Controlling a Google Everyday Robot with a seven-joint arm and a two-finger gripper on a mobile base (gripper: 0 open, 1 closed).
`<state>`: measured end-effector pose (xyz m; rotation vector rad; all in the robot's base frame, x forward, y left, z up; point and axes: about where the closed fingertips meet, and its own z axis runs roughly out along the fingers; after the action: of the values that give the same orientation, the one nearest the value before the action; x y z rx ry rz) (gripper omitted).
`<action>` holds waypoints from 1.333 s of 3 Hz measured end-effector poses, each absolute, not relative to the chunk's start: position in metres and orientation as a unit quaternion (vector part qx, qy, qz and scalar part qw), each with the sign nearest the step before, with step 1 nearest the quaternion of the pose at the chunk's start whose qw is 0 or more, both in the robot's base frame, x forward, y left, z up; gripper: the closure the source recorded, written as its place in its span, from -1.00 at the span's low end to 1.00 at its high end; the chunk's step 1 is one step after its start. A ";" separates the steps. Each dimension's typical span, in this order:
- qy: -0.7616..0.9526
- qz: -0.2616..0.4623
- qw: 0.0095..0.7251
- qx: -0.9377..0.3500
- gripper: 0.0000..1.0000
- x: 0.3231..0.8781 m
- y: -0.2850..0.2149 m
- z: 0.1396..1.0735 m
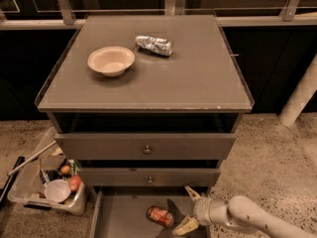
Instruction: Pick coke can from bottom drawer and place on counter
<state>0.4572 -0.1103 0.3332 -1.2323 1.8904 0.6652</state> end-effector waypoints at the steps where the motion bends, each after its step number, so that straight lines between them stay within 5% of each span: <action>1: 0.742 0.261 0.384 -0.484 -1.00 0.457 -0.110 0.333; 4: 0.727 0.226 0.401 -0.510 -1.00 0.446 -0.085 0.273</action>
Offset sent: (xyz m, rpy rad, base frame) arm -0.0092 0.0112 -0.0125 -0.0594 -0.0258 0.0015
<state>0.4465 -0.0846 0.2730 -1.2896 1.8382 0.5726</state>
